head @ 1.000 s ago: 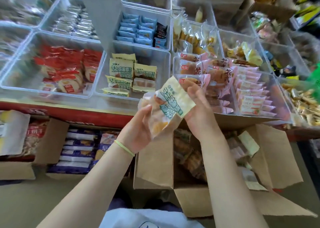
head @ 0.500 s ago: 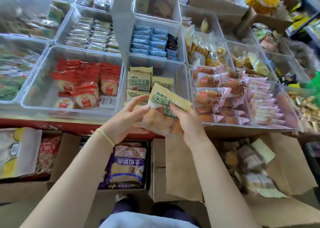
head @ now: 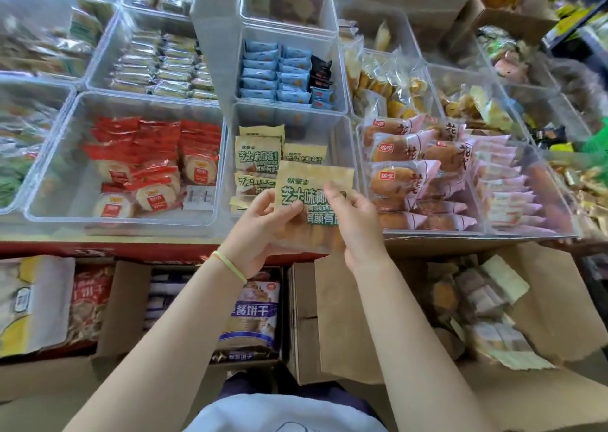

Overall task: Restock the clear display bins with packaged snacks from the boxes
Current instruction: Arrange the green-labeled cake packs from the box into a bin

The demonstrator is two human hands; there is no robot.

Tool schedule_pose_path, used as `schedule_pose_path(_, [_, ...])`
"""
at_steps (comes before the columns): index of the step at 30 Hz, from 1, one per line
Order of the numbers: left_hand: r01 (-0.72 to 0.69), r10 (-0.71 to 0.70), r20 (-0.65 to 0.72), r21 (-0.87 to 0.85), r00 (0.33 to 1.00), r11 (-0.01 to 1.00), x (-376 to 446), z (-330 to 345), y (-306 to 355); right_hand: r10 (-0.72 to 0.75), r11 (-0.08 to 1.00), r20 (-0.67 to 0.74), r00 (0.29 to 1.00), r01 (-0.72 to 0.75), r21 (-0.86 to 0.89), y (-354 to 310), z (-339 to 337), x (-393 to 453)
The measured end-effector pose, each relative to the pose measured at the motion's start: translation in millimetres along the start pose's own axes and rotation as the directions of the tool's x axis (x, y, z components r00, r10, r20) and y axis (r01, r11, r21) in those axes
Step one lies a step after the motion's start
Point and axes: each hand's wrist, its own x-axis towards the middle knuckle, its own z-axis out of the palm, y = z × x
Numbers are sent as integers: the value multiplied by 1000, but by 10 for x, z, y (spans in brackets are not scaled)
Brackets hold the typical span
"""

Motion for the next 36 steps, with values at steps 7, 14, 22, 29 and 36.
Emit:
schedule_pose_path(7, [-160,147,67,293,987,943,127,111,-45,75,989,-114,991,-59,136,82,-56,77])
schedule_pose_path(14, [-324,344,15,372,939,870,206,221,-67,145,934,-75,987,-112,340,59,-132,61])
schedule_pose_path(22, [-1,-4,-227,-25,974,1000,242,312,-154,-32,999,-213,976,38,24,85,-6,99])
schedule_pose_path(29, [65,-62,-309,1,949,998,392,291,-217,-5,1000,-159,987,5,0,160,-34,185])
schedule_pose_path(36, [80,60,-403,320,913,944,512,283,-274,-523,558,31,852,369,-743,49,-271,299])
